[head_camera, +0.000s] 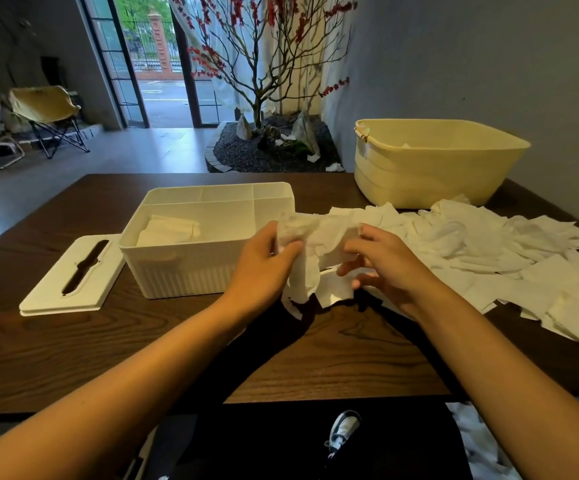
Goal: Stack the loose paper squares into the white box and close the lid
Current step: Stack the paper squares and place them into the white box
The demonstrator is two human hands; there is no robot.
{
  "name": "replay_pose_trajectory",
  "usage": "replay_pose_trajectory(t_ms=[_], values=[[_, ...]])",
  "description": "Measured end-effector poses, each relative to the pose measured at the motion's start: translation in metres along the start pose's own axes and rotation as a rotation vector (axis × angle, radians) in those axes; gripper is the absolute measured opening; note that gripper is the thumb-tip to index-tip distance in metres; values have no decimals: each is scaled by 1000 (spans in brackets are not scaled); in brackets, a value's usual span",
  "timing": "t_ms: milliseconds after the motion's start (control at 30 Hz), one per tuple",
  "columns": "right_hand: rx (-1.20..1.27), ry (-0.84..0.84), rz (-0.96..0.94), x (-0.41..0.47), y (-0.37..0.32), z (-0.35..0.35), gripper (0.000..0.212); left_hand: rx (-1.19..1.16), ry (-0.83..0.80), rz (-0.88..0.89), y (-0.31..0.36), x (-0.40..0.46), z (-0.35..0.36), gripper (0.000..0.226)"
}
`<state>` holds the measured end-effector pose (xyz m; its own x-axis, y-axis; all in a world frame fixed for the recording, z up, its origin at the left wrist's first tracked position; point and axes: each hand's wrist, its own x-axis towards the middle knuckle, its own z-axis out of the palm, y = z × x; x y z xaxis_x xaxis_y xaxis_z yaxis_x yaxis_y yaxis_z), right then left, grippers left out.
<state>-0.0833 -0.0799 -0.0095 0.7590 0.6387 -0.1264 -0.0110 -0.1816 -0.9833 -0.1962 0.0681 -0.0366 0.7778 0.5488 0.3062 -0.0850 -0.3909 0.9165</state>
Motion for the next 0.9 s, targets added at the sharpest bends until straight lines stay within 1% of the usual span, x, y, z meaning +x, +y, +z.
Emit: replay_pose_trajectory(t_ms=[67, 167, 233, 300, 333, 400, 433, 467, 500, 533, 567, 600, 700, 800, 833, 900], values=[[-63, 67, -43, 2, 3, -3, 13, -105, -21, -61, 4, 3, 6, 25], [-32, 115, -60, 3, 6, -10, 11, -137, -55, -116, 7, 10, 16, 24], [-12, 126, -33, 7, 9, -15, 17, -132, -81, -167, 6, 15, 22, 21], [93, 127, 42, 11, 11, -20, 22, -121, -88, -189, 7, 17, 27, 21], [172, 112, 83, 13, 11, -23, 27, -98, -82, -181, 8, 18, 28, 21], [264, 61, 118, 15, 12, -29, 48, -66, -83, -159, 7, 19, 31, 19], [249, 45, 101, 15, 12, -31, 54, -63, -89, -151, 7, 19, 32, 18], [191, 37, 69, 14, 13, -32, 54, -59, -86, -145, 8, 19, 32, 18], [100, 34, 20, 13, 13, -34, 47, -71, -83, -144, 10, 19, 32, 19], [5, 37, -37, 12, 13, -33, 34, -103, -82, -155, 11, 20, 32, 21], [-57, 53, -90, 12, 13, -34, 20, -139, -81, -168, 12, 21, 33, 22], [-76, 72, -127, 12, 13, -33, 11, -152, -73, -177, 15, 23, 34, 24], [-36, 124, -149, 15, 16, -34, 16, -117, -52, -164, 18, 26, 36, 25], [-70, 183, -153, 19, 18, -34, 17, -145, -112, -143, 17, 27, 39, 24], [-114, 203, -169, 20, 19, -35, 14, -107, -136, -109, 16, 27, 39, 24], [-232, 247, -222, 21, 19, -36, 7, 62, -170, -4, 12, 27, 42, 19]])
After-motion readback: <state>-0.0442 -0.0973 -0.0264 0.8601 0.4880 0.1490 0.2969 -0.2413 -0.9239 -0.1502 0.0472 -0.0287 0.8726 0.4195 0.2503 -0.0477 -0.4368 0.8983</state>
